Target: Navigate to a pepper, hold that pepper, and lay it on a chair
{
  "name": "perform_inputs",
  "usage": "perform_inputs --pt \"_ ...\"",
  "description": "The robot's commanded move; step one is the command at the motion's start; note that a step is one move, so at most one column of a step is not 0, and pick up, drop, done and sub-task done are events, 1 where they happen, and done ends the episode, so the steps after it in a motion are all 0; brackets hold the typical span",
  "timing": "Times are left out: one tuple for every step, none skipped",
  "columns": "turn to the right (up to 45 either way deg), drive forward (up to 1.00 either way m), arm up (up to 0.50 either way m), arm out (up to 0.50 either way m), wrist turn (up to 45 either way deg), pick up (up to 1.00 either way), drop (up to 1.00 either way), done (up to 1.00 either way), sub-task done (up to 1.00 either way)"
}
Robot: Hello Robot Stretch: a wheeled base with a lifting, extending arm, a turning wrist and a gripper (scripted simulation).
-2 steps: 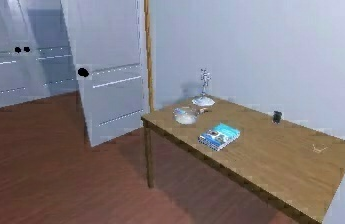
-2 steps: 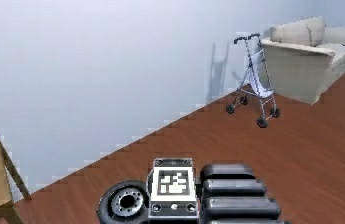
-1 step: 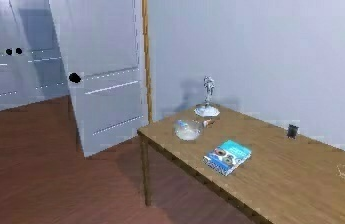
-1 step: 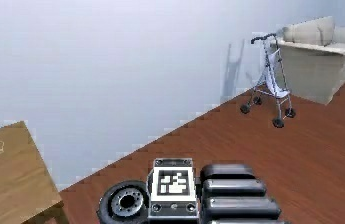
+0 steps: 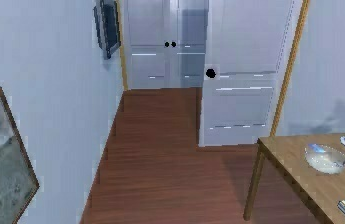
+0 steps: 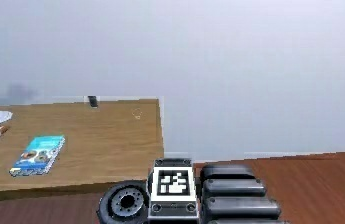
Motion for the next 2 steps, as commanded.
perform_inputs --pt "0.0 1.0 0.0 0.0 0.0 0.0 0.0 0.0 0.0" --pt "0.0 0.8 0.0 0.0 0.0 0.0 0.0 0.0 0.0"
